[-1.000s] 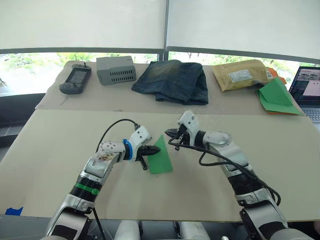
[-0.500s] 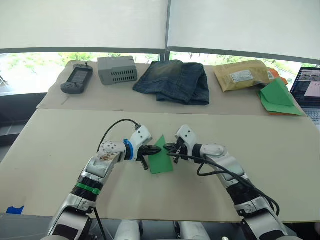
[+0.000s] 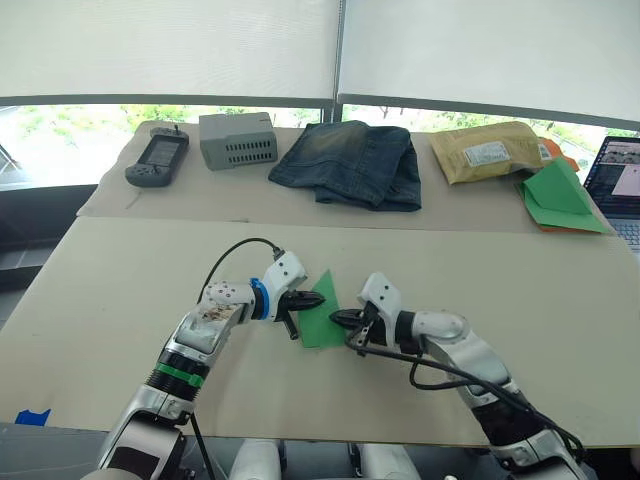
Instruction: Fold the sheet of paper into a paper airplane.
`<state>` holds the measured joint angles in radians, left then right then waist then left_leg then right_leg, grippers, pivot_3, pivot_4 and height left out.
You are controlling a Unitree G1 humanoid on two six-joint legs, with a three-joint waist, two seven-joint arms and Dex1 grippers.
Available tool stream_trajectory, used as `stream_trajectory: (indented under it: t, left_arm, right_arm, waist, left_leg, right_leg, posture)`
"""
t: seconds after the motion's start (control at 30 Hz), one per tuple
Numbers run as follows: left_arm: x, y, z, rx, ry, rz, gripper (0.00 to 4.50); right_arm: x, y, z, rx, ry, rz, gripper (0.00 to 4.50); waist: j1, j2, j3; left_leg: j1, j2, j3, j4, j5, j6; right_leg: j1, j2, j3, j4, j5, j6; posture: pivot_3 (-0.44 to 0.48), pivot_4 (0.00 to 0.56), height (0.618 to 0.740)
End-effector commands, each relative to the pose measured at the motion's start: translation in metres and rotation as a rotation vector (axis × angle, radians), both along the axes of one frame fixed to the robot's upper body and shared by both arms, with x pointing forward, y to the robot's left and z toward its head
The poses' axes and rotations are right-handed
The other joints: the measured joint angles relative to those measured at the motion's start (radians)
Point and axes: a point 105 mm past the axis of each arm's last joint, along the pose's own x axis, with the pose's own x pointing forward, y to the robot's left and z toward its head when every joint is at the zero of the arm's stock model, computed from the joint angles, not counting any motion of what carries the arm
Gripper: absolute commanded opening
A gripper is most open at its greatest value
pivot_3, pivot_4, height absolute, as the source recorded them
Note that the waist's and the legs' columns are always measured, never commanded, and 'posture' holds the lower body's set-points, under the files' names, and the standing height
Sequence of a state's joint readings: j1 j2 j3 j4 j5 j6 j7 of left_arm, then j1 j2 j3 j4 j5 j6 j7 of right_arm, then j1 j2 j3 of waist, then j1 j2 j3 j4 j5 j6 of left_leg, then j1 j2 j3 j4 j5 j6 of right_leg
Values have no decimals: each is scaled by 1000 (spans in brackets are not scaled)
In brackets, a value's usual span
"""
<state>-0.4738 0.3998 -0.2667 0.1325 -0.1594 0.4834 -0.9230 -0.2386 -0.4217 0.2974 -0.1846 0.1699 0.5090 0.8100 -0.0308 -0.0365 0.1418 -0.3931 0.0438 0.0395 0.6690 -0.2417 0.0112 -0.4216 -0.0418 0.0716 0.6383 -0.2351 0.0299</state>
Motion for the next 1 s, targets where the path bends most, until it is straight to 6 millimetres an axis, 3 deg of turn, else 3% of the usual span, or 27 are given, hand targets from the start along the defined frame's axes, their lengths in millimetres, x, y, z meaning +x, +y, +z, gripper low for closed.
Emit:
stream_trajectory:
  t: [0.03,0.17,0.3,0.43,0.53,1.0]
  left_arm:
    - [-3,2,-11,35,36,-3,0]
    - [-3,3,-12,37,36,0,0]
    - [-3,3,-12,36,37,-1,0]
    - [-3,4,-11,35,36,3,0]
    - [-2,5,-11,36,36,10,0]
    - [0,5,-5,3,28,55,0]
  right_arm:
    - [-18,-4,-8,-8,76,25,49]
    - [-32,-11,-7,-3,103,21,49]
    - [-31,-13,2,18,82,-1,49]
    - [-15,-13,43,85,-43,-18,49]
    - [-8,-12,55,103,-69,-28,49]
    - [14,9,8,-40,-35,-38,49]
  waist:
    - [1,0,0]
    - [4,0,0]
    - [6,0,0]
    - [8,-1,1]
    - [9,-1,1]
    - [10,-1,1]
  left_leg:
    - [0,0,0,0,0,0]
    - [0,0,0,0,0,0]
    - [0,0,0,0,0,0]
    - [0,0,0,0,0,0]
    - [-1,0,0,0,0,0]
    - [-3,0,0,-2,0,0]
  right_leg:
    - [0,0,0,0,0,0]
    - [0,0,0,-1,0,0]
    - [0,0,0,-1,0,0]
    - [-1,0,0,-1,0,0]
    - [-1,0,0,-1,0,0]
    - [-1,1,-1,-6,2,0]
  posture:
    - [0,150,734]
    - [0,150,734]
    - [0,150,734]
    - [0,150,734]
    - [0,150,734]
    - [0,150,734]
